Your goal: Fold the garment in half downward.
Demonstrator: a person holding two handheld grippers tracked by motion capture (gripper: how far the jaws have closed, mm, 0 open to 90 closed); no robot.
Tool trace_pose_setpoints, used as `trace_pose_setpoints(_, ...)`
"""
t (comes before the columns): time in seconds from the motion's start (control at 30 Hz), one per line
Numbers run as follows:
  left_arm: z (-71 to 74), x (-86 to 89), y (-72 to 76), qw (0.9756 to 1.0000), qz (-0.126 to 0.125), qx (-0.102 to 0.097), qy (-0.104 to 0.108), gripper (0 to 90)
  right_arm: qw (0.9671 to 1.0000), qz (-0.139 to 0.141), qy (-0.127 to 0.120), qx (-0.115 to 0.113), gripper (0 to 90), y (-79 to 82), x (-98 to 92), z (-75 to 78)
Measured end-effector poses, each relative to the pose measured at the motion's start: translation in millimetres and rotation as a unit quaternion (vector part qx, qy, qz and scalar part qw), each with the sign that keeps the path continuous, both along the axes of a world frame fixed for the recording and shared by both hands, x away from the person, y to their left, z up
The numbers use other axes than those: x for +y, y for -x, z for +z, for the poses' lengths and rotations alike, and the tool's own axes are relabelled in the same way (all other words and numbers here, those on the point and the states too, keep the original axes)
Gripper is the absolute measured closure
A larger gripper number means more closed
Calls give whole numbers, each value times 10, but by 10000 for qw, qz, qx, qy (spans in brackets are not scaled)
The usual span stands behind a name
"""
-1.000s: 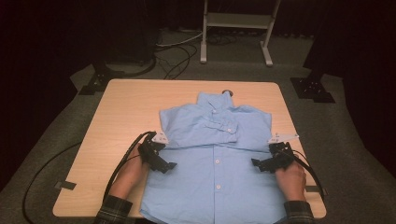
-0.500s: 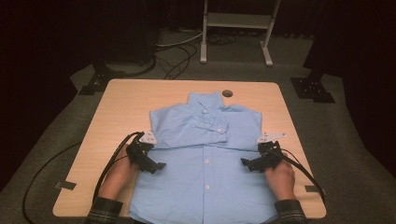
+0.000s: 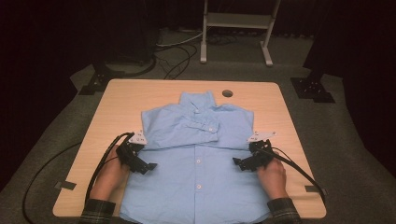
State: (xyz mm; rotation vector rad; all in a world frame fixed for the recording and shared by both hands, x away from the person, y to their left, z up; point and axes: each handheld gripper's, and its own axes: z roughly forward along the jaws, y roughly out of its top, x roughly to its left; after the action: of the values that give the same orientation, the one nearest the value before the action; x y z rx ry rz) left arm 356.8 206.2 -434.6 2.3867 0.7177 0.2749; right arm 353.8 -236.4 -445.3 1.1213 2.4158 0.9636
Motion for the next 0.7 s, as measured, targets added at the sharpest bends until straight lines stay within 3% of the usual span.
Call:
trace_pose_setpoints(0.47,-11,-23,44,9998,189,-30,70,0,10000,-45,-12,-5,0,45,9,-3)
trace_pose_setpoints(0.7,-3,-26,91,9999,125,-5,14,0,10000,-21,-13,-8,0,110,8,-4)
